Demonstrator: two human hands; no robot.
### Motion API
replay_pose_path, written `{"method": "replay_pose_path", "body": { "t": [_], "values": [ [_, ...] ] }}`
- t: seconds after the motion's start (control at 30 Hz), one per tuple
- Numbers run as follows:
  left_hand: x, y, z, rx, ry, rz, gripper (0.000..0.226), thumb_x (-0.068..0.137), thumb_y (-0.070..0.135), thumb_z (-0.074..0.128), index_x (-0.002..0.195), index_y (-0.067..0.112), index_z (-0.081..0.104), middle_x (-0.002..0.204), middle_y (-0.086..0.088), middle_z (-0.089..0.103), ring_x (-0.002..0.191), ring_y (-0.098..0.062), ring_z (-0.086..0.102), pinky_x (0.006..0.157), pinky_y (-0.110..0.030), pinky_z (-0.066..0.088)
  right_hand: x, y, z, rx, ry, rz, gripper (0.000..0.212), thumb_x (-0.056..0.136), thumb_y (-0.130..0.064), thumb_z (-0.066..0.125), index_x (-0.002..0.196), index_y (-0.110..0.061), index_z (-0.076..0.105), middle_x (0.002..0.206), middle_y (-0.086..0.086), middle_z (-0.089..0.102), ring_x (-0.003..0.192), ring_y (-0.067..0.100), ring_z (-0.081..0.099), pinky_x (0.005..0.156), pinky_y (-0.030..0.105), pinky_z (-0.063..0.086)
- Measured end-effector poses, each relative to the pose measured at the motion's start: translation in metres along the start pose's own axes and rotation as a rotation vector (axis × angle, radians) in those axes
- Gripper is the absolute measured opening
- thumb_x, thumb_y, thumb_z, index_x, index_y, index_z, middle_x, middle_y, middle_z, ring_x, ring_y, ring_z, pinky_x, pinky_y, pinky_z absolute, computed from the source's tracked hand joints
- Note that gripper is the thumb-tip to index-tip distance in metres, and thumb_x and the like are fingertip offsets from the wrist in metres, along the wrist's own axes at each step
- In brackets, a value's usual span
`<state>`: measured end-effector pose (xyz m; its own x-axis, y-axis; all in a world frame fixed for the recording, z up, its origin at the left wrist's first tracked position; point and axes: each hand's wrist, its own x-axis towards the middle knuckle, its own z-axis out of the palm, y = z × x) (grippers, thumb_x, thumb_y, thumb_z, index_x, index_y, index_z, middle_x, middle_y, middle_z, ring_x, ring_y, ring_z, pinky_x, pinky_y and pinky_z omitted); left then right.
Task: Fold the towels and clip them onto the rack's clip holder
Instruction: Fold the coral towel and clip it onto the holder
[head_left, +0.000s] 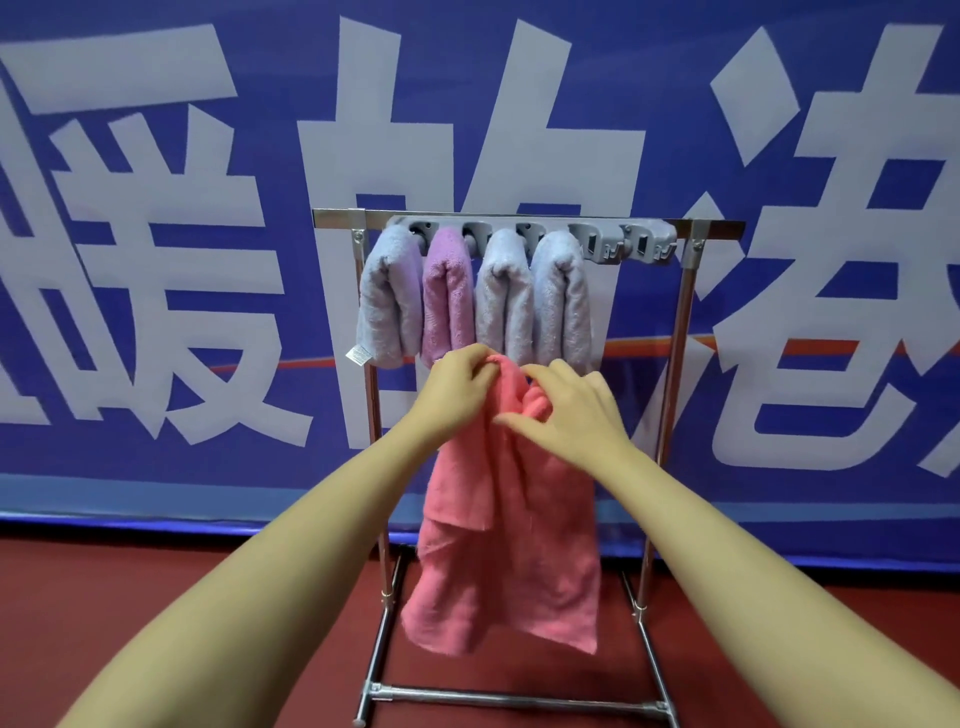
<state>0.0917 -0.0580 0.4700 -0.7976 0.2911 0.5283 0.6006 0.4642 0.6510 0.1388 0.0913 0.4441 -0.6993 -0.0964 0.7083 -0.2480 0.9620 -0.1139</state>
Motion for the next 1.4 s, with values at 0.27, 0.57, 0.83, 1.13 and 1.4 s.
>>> {"method": "replay_pose_path", "body": {
  "t": [0.27, 0.57, 0.83, 1.13, 1.4],
  "values": [
    [0.002, 0.004, -0.012, -0.095, -0.022, -0.004, 0.018, 0.090, 0.006, 0.048, 0.092, 0.007, 0.066, 0.088, -0.001, 0.068, 0.079, -0.009, 0.057, 0.075, -0.023, 0.045, 0.017, -0.020, 0.009, 0.234, 0.019, 0.215, 0.039, 0.083, -0.039, 0.065, 0.054, -0.028, 0.041, 0.067, -0.008, 0.036, 0.072, 0.007, 0.038, 0.069, 0.028, 0.010],
    [-0.032, -0.030, 0.004, 0.134, 0.071, -0.147, 0.043, 0.075, 0.052, 0.063, 0.100, 0.020, 0.049, 0.097, 0.004, 0.056, 0.088, -0.019, 0.056, 0.079, -0.041, 0.047, 0.035, -0.022, 0.000, 0.341, 0.184, 0.339, 0.036, 0.087, -0.034, 0.062, 0.055, -0.021, 0.050, 0.068, -0.005, 0.043, 0.070, 0.013, 0.041, 0.071, 0.029, 0.014],
    [-0.049, -0.048, 0.026, 0.446, -0.048, -0.339, 0.013, 0.088, 0.019, 0.046, 0.088, 0.009, 0.055, 0.087, -0.010, 0.064, 0.080, -0.033, 0.058, 0.064, -0.035, 0.042, 0.040, -0.011, -0.014, 0.319, 0.270, 0.370, 0.047, 0.089, -0.029, 0.059, 0.050, -0.030, 0.032, 0.067, -0.008, 0.037, 0.072, 0.013, 0.035, 0.070, 0.030, 0.013],
    [-0.024, -0.040, 0.006, 0.218, 0.197, -0.323, 0.023, 0.088, 0.007, 0.038, 0.098, 0.011, 0.058, 0.092, -0.013, 0.065, 0.086, -0.034, 0.059, 0.067, -0.036, 0.046, 0.017, 0.032, 0.003, 0.025, 0.045, 0.414, 0.024, 0.088, -0.039, 0.058, 0.093, -0.016, 0.063, 0.098, 0.007, 0.054, 0.095, 0.026, 0.051, 0.080, 0.037, 0.019],
    [-0.008, -0.021, 0.010, -0.033, 0.158, -0.130, 0.030, 0.081, -0.002, 0.043, 0.097, 0.013, 0.063, 0.085, 0.002, 0.065, 0.080, -0.017, 0.058, 0.072, -0.026, 0.045, -0.001, 0.011, 0.005, 0.284, -0.144, 0.323, 0.044, 0.080, -0.043, 0.068, 0.118, -0.023, 0.059, 0.085, -0.013, 0.039, 0.090, 0.004, 0.035, 0.091, 0.029, 0.022]
  ]
}}
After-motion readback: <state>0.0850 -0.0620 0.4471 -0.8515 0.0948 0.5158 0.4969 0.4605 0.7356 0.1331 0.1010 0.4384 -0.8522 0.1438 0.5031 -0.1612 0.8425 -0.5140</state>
